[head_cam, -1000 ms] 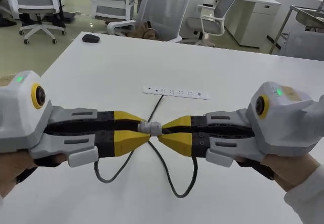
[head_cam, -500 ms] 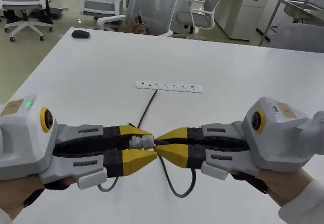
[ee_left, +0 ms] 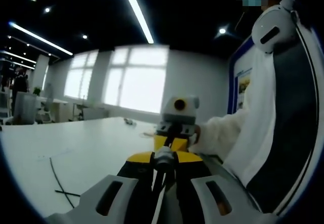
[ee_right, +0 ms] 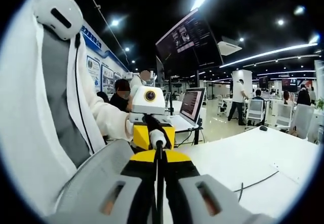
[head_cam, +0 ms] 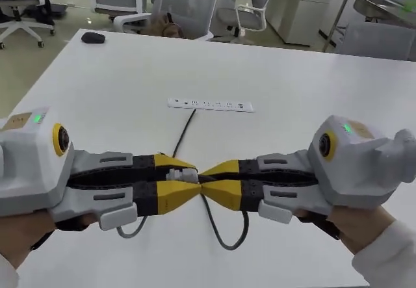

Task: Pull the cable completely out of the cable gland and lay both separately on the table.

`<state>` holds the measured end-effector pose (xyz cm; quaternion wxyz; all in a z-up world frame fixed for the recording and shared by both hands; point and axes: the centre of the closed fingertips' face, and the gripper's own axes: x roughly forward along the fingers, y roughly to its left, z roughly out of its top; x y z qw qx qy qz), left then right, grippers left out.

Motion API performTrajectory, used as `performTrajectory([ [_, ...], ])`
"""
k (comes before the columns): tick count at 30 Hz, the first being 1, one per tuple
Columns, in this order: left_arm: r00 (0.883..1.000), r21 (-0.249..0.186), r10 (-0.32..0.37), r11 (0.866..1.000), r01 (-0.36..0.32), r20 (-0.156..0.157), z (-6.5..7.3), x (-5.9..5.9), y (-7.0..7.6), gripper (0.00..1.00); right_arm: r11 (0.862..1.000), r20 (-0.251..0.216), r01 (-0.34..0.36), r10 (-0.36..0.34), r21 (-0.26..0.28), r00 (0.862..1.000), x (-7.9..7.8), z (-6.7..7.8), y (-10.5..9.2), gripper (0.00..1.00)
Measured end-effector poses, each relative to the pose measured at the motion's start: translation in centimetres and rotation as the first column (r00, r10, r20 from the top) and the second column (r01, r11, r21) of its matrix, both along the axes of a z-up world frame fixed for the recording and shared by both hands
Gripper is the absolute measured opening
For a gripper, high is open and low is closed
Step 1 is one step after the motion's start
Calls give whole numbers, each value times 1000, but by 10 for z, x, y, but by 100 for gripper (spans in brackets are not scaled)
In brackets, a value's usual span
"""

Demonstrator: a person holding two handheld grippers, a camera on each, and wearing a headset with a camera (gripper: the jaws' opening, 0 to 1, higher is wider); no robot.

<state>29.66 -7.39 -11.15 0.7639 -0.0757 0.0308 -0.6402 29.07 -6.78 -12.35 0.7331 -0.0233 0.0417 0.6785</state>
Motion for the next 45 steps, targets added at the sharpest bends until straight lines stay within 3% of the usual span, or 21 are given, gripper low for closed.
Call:
performTrajectory([
  [3,1000,2,0,1000,0,-11,-3,-1,1,17,1000,24,-6,7,-30,1000,-2,-5,2,2],
  [6,1000,9,14,1000,-14,0,-6,-5,4,17,998,71,-18,22,-63,997,-4,-10,4,2],
  [10,999,-27,29,999,-30,-24,-6,-5,13,17,994,102,-13,24,-106,994,-4,-19,7,2],
  [16,999,-12,36,999,-36,-19,-6,-3,24,17,990,110,25,-9,-142,994,0,-32,2,2],
  [24,999,15,43,999,-42,-14,-9,-2,33,17,972,121,57,-29,-229,992,8,-56,-8,2],
  [27,999,17,51,999,-51,-18,-10,-1,36,17,960,116,69,-39,-271,992,11,-67,-15,2],
  [32,998,16,53,998,-53,-21,-9,-3,35,17,951,100,86,-59,-296,993,12,-74,-25,2],
  [35,998,20,57,998,-56,-18,-9,-3,35,17,936,97,91,-61,-340,993,12,-83,-30,2],
  [40,997,27,70,997,-69,-24,-7,-2,32,17,934,82,106,-82,-340,993,15,-81,-33,2],
  [42,996,33,78,996,-77,-30,-7,0,30,17,931,39,94,-86,-353,996,14,-81,-34,2],
  [45,995,78,100,992,-99,-13,-12,5,27,17,926,18,93,-93,-366,995,15,-83,-38,2],
])
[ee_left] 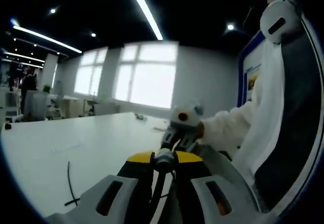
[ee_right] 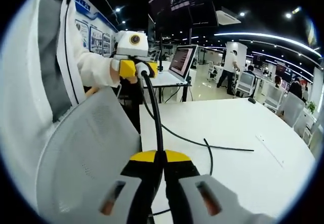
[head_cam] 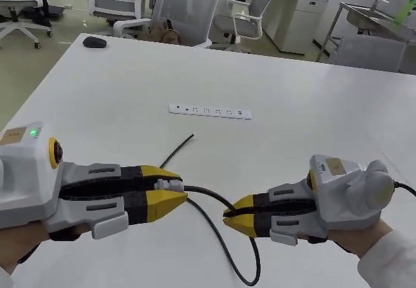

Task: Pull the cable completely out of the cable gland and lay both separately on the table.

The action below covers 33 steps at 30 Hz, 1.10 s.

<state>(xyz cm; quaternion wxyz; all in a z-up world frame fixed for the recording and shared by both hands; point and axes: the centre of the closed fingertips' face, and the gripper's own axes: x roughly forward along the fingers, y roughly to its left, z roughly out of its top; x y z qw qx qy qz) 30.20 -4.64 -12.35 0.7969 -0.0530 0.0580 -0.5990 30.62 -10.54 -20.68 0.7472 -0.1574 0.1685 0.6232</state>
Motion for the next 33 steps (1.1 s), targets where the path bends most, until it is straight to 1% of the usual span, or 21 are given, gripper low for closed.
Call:
performTrajectory([
  [2,1000,6,3,1000,-3,-2,0,2,-2,17,1000,-27,6,-5,11,1000,1,4,-2,3],
  [4,1000,2,6,1000,-6,0,3,4,-2,17,1000,-31,10,-10,20,999,3,9,-1,9],
  [6,1000,3,10,1000,-10,7,5,5,-4,17,999,-57,26,-24,35,998,7,16,-1,18],
  [7,1000,4,13,1000,-13,6,5,6,-4,17,999,-52,27,-25,40,998,9,20,0,19],
  [8,1000,2,17,1000,-17,1,5,8,-6,17,998,-32,25,-23,51,999,12,27,1,19],
  [9,1000,-1,17,1000,-17,0,6,8,-7,17,998,-22,20,-19,66,1000,13,33,2,19],
  [10,1000,-4,14,1000,-14,-1,6,9,-9,17,995,-21,6,-4,104,1000,12,45,5,19],
  [11,1000,-3,11,1000,-11,-2,5,9,-11,17,992,-15,-2,4,128,1000,11,52,8,20],
  [12,1000,6,8,1000,-8,-3,3,10,-13,17,988,-4,-13,14,157,1000,10,63,11,21],
  [13,1000,13,7,1000,-7,-2,2,11,-14,17,984,-1,-19,20,176,1000,9,69,13,21],
  [15,1000,18,2,1000,-2,-5,0,11,-16,17,979,-1,-41,42,198,999,6,80,18,22],
  [17,1000,15,-8,1000,9,-8,1,10,-19,17,975,21,-85,82,204,996,0,88,25,22],
  [20,1000,13,-17,1000,17,-6,2,11,-23,17,975,30,-103,99,198,995,-3,92,30,18],
  [22,1000,7,-24,1000,24,-9,3,11,-25,17,976,38,-122,117,178,992,-6,91,31,15],
  [24,999,2,-31,1000,31,-10,5,10,-28,17,979,45,-123,117,164,992,-5,88,29,14],
  [26,999,2,-36,999,36,-6,5,9,-31,17,981,31,-120,117,151,993,-3,82,26,14],
  [28,999,-4,-36,999,36,-5,6,8,-33,17,983,28,-116,113,141,993,-1,78,22,14],
  [30,999,-11,-32,999,32,-7,6,9,-33,17,983,12,-111,110,147,994,-1,77,19,13],
  [33,999,-36,-41,999,41,-13,9,7,-36,17,981,8,-111,111,156,994,-3,76,17,10],
])
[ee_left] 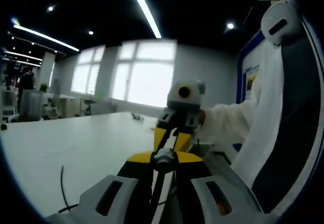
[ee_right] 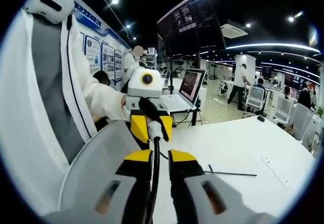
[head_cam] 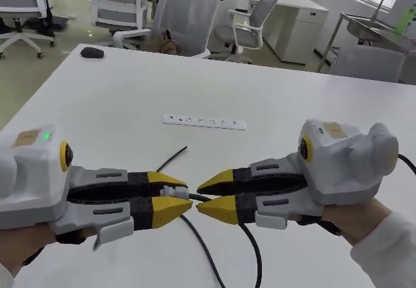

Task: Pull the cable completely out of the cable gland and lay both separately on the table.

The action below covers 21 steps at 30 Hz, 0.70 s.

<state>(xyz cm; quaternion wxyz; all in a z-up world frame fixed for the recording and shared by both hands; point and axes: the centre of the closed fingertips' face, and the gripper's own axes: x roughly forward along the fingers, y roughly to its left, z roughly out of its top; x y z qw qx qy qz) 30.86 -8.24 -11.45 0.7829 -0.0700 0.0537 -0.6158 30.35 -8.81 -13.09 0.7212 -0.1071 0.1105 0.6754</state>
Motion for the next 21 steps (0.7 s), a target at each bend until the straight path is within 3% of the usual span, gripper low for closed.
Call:
performTrajectory([
  [4,1000,-3,-10,1000,10,-4,-1,1,-4,17,1000,-9,3,-3,-1,1000,1,-2,-1,10],
  [8,1000,-5,-8,1000,8,-4,0,4,-7,17,1000,-13,-12,12,-7,1000,1,-5,-2,3],
  [21,1000,19,-2,1000,2,0,-2,13,-9,17,1000,9,-16,17,-24,1000,13,-9,-4,2],
])
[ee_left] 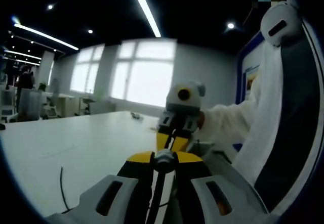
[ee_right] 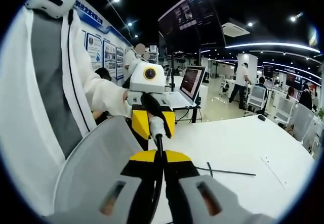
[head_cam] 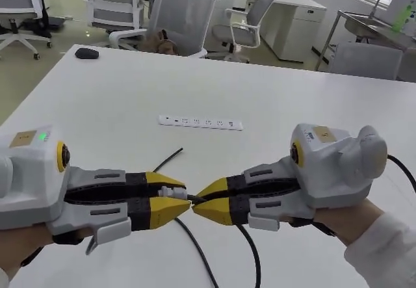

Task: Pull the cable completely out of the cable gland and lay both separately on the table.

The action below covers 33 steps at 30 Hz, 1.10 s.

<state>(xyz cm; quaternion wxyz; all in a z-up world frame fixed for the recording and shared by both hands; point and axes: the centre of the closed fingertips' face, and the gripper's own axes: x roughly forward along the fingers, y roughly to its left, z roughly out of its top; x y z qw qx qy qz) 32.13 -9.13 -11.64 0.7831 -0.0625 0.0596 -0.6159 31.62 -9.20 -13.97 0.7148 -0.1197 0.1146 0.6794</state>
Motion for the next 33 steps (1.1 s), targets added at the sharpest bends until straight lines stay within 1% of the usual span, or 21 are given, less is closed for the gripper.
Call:
performTrajectory([
  [7,1000,2,23,1000,-23,-3,0,7,8,17,1000,23,8,-8,-15,1000,8,-5,-4,2],
  [9,1000,5,25,1000,-25,-2,0,7,9,17,1000,24,9,-8,-19,1000,9,-8,-5,2],
  [12,1000,10,25,1000,-25,-2,0,8,10,17,999,39,14,-12,-30,999,10,-11,-8,2],
  [18,1000,14,29,999,-29,-2,-2,9,10,17,999,36,33,-32,-32,999,14,-18,-15,2],
  [24,1000,22,31,999,-30,-2,-4,9,10,17,997,26,61,-60,-55,998,18,-30,-26,2],
  [28,1000,27,27,999,-27,-3,-5,8,11,17,993,30,79,-77,-86,997,19,-41,-34,2],
  [30,1000,28,27,999,-27,-3,-4,9,11,17,990,32,91,-88,-109,996,21,-47,-38,2],
  [31,1000,27,28,999,-28,-1,-4,10,12,17,987,35,97,-93,-129,995,22,-52,-42,2],
  [33,1000,25,30,999,-30,-1,-3,11,13,17,984,37,108,-103,-145,994,24,-57,-46,2],
])
